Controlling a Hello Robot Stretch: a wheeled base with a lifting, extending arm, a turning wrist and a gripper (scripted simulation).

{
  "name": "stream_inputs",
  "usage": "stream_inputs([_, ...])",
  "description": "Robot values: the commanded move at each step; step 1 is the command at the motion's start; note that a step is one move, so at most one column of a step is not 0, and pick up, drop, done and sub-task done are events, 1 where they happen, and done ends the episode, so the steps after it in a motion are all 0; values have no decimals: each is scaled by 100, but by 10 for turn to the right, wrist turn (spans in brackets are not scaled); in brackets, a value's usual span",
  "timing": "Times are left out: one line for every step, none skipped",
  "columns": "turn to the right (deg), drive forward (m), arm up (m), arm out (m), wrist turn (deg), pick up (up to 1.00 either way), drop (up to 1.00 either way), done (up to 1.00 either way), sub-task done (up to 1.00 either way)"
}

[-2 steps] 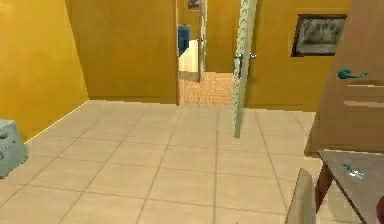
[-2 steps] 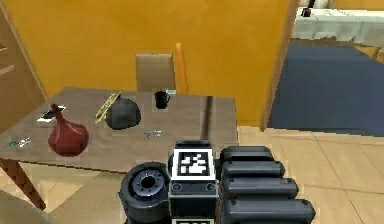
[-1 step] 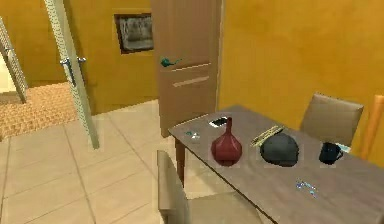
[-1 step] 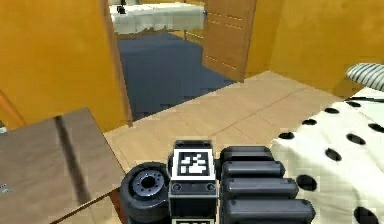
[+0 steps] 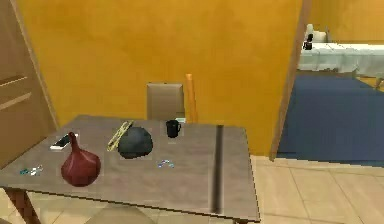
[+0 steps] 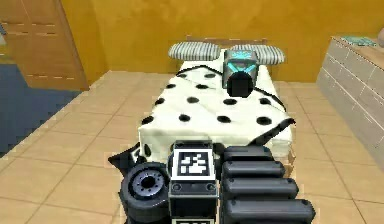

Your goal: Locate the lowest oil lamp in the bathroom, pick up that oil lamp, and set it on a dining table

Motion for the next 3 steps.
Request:
stream_inputs([330,0,0,0,0,0,0,0,0])
stream_inputs([-450,0,0,0,0,0,0,0,0])
stream_inputs([-450,0,0,0,0,0,0,0,0])
